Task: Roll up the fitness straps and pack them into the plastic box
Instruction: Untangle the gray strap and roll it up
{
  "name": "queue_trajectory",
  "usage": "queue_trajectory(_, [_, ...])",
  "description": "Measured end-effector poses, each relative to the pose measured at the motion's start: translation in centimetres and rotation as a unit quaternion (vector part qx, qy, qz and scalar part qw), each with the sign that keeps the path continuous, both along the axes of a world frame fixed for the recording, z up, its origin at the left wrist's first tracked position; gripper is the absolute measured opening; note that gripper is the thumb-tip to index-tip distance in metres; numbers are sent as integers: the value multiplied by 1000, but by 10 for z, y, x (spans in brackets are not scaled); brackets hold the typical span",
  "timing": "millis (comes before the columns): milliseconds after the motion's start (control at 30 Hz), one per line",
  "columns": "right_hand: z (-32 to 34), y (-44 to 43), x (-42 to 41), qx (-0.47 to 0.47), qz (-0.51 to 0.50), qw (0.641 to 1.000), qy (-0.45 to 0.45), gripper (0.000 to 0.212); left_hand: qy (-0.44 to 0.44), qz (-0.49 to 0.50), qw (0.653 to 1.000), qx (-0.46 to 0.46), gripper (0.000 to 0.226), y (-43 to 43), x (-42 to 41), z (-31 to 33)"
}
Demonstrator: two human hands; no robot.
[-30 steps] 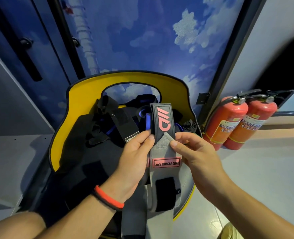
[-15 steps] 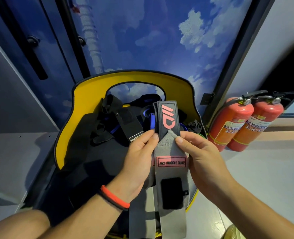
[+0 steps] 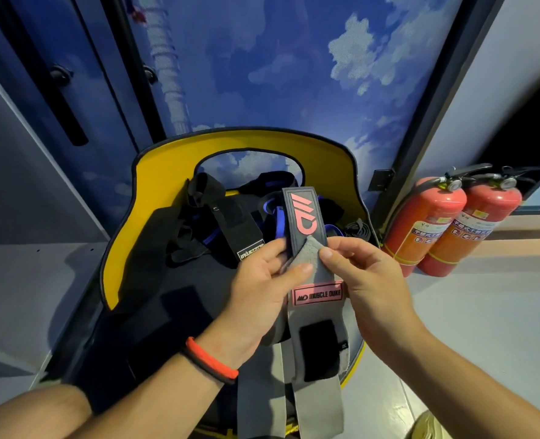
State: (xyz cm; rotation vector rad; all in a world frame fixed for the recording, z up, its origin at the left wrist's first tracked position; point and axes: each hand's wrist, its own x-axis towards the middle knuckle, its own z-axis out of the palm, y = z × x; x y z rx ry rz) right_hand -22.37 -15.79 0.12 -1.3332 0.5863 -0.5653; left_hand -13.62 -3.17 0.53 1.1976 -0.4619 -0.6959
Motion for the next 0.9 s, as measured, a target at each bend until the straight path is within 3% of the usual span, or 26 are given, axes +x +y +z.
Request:
queue_trajectory(167, [-6, -5, 3, -125, -35, 991, 23, 23, -34, 8, 999, 24, 37, -1, 0, -2])
queue_trajectory(267, [-6, -5, 3, -216, -21, 975, 49, 15, -65, 19, 998, 16, 38, -1, -1, 0])
queue_trajectory(367, [-6, 2, 5, -250, -20, 967, 40, 14, -85, 58, 995, -3, 36, -3, -2, 4])
queue_trajectory(500, [-4, 18, 4, -378, -23, 925, 25, 25, -69, 119, 990, -11, 32, -5, -1, 3])
queue_trajectory(700, [-3, 27, 2, -334, 14, 942, 14, 29, -38, 92, 995, -15, 23, 1, -3, 8])
queue_trajectory(800, [1, 22, 4, -300, -1, 954, 9, 12, -32, 72, 997, -16, 26, 3, -6, 10])
queue_trajectory(900, [1, 19, 6, -274, 26, 961, 13, 5, -108, 131, 984, 50, 17, 5, 3, 9])
